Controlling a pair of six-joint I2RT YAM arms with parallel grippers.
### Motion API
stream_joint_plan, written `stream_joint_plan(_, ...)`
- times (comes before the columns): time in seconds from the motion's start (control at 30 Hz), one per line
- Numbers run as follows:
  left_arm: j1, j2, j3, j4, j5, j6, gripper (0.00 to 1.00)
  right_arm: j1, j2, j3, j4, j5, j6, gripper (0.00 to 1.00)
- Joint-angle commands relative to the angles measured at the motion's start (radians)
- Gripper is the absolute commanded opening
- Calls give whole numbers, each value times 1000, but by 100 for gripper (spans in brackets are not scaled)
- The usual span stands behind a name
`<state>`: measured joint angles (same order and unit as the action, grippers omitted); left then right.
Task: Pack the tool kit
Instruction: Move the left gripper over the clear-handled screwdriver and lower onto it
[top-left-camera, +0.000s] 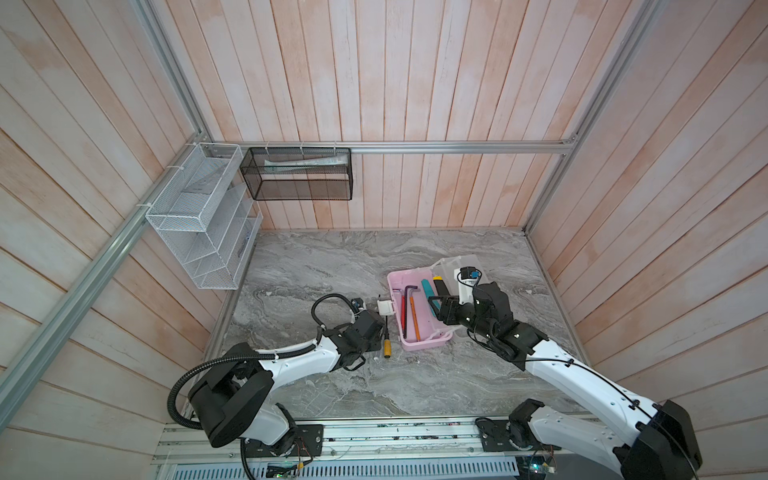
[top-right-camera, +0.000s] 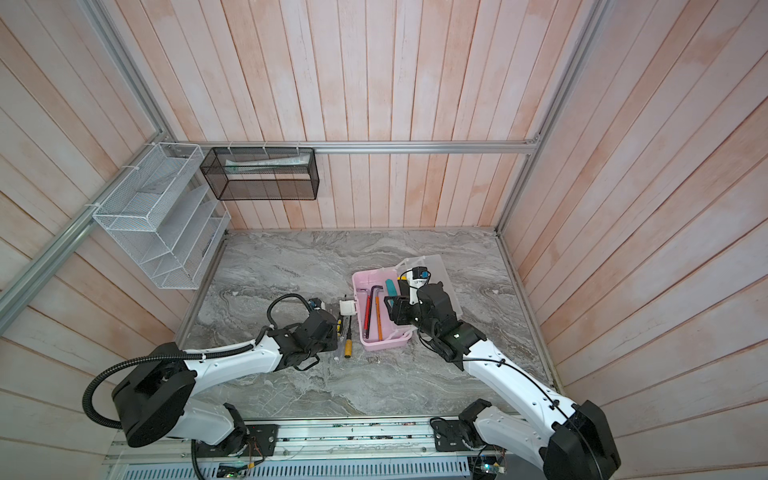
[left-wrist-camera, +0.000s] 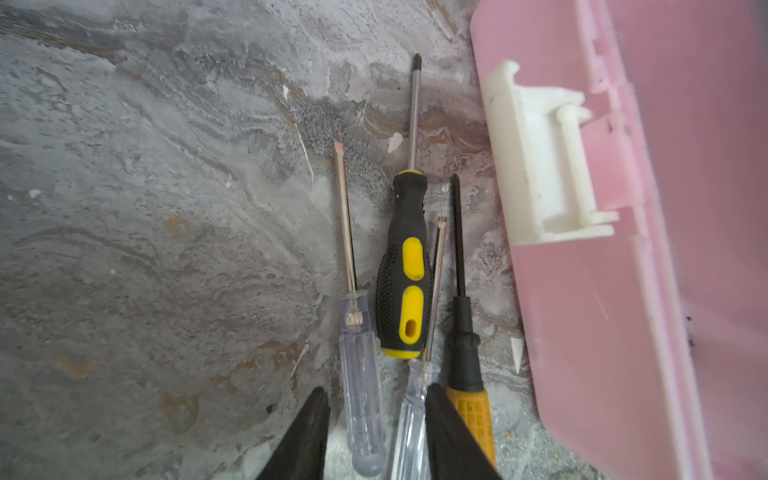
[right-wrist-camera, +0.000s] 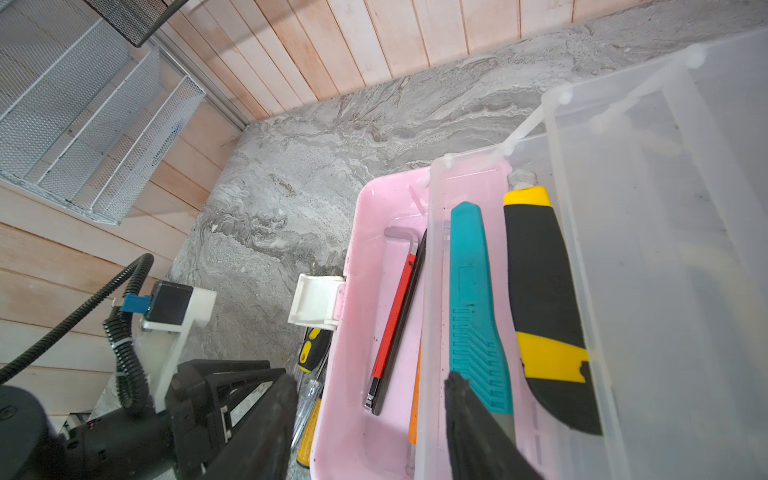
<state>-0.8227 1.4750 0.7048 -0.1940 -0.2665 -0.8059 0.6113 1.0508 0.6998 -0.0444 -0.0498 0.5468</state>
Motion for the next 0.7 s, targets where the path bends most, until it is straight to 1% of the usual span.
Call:
stream_joint_plan(0.0, 3, 35, 1, 13, -3, -10, 40, 6, -11, -9, 15, 4, 4, 56)
stream_joint_plan(0.4, 4, 108, 40, -28, -29, -22, 35, 6, -5, -23, 33, 2, 8, 56)
stream_joint_plan(0.53, 4, 137, 64, -58, -48, -31, 32, 4, -3, -30, 41, 2, 7, 56)
stream_joint_plan(0.67, 4, 163, 86, -95, -69, -41, 32, 5, -1, -38, 53, -2, 10, 56)
